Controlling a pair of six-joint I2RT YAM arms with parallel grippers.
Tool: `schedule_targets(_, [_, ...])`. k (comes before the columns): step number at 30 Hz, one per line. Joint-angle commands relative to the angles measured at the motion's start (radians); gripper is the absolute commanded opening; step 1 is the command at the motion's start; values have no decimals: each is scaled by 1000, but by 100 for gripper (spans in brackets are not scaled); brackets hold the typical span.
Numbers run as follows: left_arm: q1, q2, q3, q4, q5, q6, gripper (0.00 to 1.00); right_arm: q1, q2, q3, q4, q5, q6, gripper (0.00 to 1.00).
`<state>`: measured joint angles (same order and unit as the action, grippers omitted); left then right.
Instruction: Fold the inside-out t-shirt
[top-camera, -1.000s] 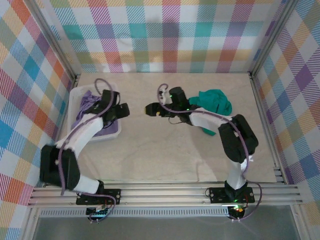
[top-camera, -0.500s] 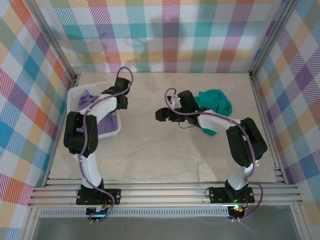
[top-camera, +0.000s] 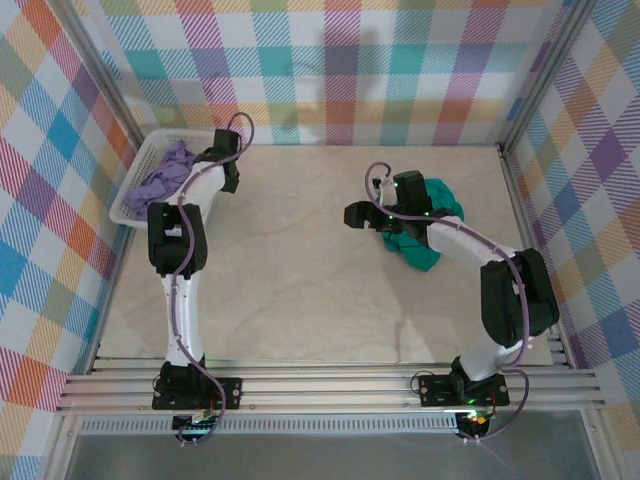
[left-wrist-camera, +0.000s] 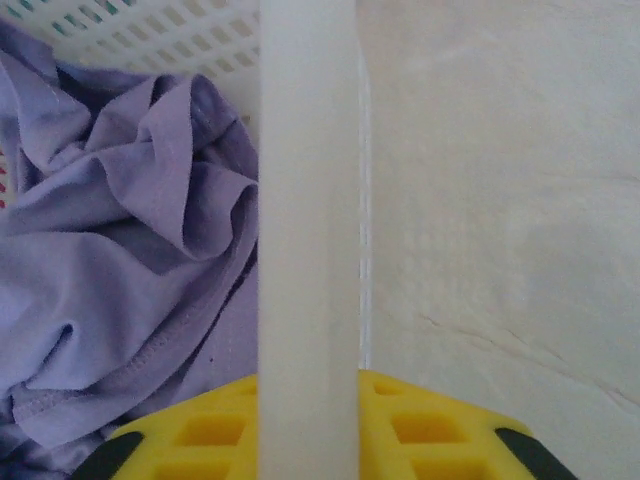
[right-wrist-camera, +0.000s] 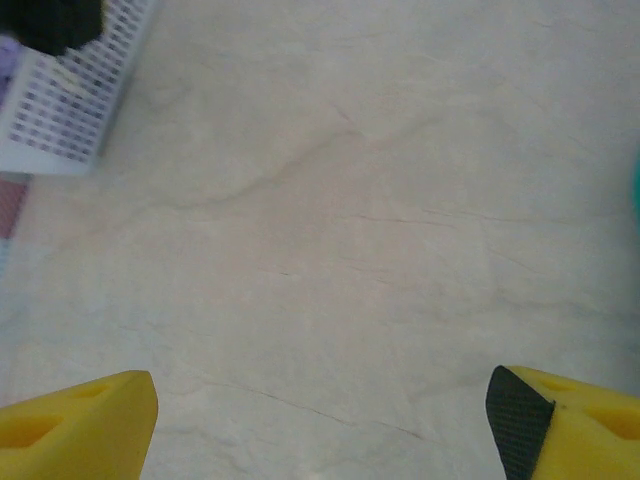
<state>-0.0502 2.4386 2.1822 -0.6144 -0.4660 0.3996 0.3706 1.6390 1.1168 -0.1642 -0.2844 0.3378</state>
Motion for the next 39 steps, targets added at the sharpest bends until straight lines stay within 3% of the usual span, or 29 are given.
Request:
schedule_targets(1, [26,55,163,-168,-27,-77,36,-31,10,94,-136,248,-81,86])
schedule_targets(4, [24,-12,175,-197,115,-205,54,-58,46,145,-219,458,-112,86])
schedule_targets(8, [13,-229,-34,-65,379,-377,70,-106,51,143,-298,593,-140,86])
schedule_targets(11, [-9,-404,-255,88,502,-506,76,-137,85,155,-308,514,-151,82])
schedule_targets(14, [-46,-542,-485,265,580,-626,76,-135,222,246,-300,384,-136,76])
schedule_targets(16, [-78,-599,-588,324,602,-672,75,-136,301,317,-305,390,-143,55])
schedule_targets(18, [-123,-646,-672,328,605,-690,75,-136,307,338,-300,448,-169,24])
schedule_targets(19, [-147,-666,-707,328,602,-691,74,-136,273,321,-293,454,-187,16])
schedule_targets(21, [-216,-706,-804,417,636,-682,74,-134,115,226,-247,426,-220,7])
schedule_targets(24, [-318,-675,-884,579,785,-642,75,-138,-119,99,-193,257,-239,1])
schedule_targets(27, [-393,-543,-783,577,894,-603,75,-143,-243,59,-224,139,-221,0])
schedule_targets(36, [-512,-308,-666,669,1161,-666,77,-157,-332,53,-258,20,-166,0])
schedule_targets(39, [-529,-311,-707,732,1167,-696,76,-159,-310,80,-263,-2,-148,0])
